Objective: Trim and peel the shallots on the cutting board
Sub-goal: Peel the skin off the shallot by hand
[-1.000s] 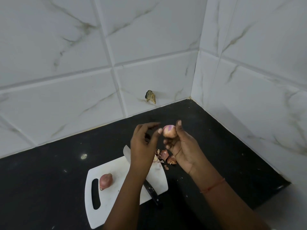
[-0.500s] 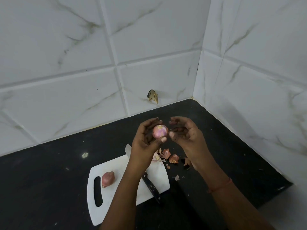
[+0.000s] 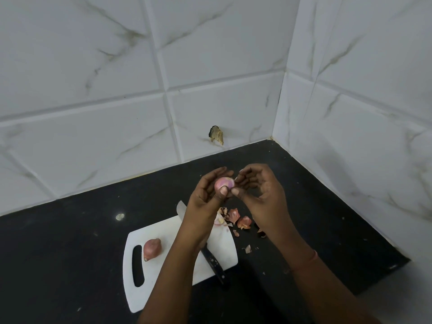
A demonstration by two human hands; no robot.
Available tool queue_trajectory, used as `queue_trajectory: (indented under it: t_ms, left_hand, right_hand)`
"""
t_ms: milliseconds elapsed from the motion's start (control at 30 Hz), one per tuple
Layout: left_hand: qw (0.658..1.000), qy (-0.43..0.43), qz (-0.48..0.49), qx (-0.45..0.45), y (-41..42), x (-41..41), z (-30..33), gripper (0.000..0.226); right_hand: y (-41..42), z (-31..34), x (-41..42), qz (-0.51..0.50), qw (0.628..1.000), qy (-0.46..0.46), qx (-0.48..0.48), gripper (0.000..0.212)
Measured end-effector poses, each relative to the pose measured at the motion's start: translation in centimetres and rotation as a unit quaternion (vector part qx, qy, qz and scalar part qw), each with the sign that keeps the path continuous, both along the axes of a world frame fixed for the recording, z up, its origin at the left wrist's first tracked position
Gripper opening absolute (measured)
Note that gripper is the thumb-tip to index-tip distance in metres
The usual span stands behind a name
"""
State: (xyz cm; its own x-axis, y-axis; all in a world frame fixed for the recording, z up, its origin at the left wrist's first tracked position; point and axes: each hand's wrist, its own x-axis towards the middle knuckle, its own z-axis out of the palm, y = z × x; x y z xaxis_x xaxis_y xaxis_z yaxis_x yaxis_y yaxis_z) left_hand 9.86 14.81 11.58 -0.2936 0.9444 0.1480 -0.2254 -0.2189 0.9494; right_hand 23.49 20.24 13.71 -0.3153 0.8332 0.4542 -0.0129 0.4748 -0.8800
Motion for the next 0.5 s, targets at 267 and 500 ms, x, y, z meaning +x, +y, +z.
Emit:
queue_trajectory:
  t_ms: [267,500]
  left_hand:
    - [0.999,-0.006,0.016,-0.031,-0.4,0.9,0.1,0.04]
    - [0.997,-0.032,0.046,-0.054,-0.2,2.1,0.4,0.041]
  right_hand:
    - [-0.1,0.1,0.3,0.012,1.0,-0.001,-0.007,0.038]
    - [-0.1,0.3,0.5,0.05,0.998,-0.039,-0.011,0.036]
